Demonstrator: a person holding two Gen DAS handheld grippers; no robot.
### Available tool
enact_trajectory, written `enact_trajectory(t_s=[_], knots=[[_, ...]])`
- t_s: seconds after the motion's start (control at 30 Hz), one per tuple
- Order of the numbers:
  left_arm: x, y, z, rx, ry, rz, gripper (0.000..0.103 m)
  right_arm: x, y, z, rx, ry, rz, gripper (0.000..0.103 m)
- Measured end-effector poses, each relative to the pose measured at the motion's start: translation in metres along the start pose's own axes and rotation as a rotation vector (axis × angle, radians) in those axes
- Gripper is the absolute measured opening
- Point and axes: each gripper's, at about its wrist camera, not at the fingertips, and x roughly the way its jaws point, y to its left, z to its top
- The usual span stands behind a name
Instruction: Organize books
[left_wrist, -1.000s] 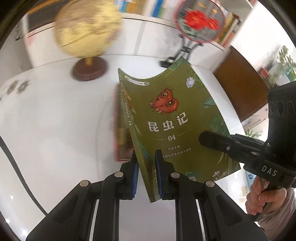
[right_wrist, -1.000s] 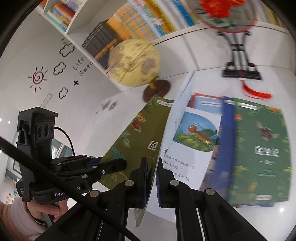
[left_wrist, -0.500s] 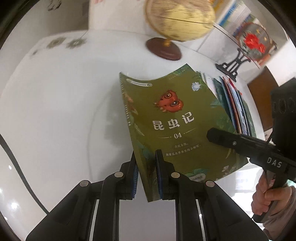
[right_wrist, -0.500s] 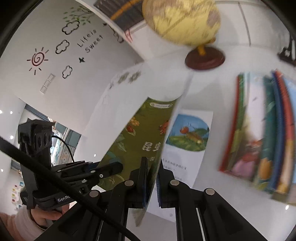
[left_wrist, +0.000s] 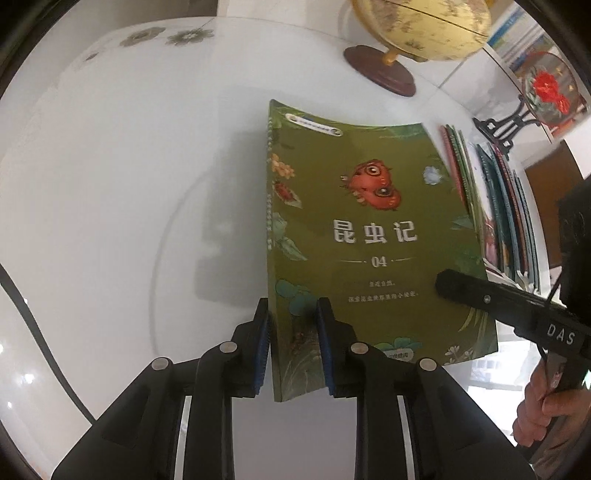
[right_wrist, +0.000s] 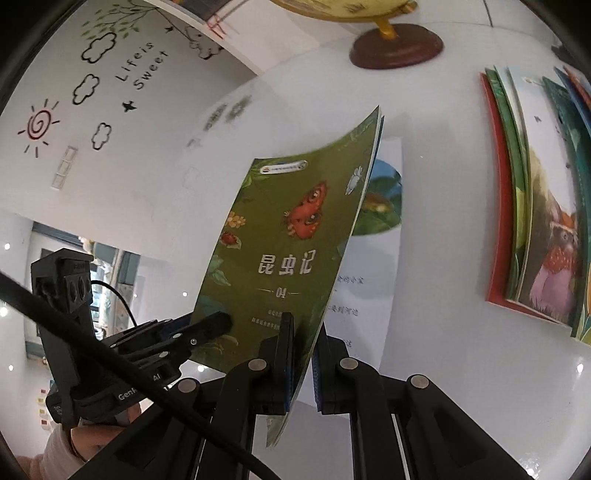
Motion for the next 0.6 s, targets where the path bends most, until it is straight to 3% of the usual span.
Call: enact_trajectory(t_s=[0.23, 0.6], knots=[[0.007, 0.000, 0.000, 0.016, 0.010, 0.034, 0.022, 0.005, -0.004, -0.001, 0.024, 0.010, -0.016, 0.008], [0.003, 0.003, 0.001, 0.024, 0.012, 0.084, 0.022, 0.015, -0.011, -0.006, 0.074, 0.053, -0.061, 0.021]])
